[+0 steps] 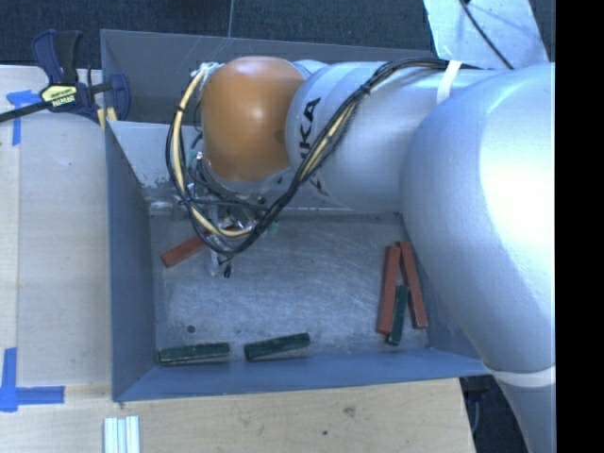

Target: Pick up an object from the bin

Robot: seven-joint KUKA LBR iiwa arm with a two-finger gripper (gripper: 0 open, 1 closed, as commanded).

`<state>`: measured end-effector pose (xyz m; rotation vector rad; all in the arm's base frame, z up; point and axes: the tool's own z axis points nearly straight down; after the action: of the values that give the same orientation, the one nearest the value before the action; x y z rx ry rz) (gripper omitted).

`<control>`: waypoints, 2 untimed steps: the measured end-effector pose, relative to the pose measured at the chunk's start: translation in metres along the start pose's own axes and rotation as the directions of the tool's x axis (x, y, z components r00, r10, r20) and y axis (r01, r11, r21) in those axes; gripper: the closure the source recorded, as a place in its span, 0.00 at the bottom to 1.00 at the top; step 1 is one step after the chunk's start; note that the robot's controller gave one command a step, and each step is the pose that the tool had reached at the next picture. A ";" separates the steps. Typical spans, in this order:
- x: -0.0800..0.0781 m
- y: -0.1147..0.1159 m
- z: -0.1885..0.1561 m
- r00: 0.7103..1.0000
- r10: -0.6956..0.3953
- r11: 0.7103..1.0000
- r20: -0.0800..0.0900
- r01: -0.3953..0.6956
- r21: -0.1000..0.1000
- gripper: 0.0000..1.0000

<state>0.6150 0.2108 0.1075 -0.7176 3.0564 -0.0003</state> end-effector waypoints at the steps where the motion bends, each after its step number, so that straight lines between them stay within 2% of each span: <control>1: -0.013 0.005 0.039 0.999 0.045 0.999 0.000 -0.045 -0.001 0.00; 2: -0.013 0.004 0.039 0.999 0.047 0.999 0.002 -0.047 -0.001 0.00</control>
Offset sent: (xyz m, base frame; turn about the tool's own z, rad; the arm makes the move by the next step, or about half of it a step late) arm 0.0090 0.0105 -0.0375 0.0444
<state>0.6254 0.2203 0.0686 -0.6455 3.0707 0.0021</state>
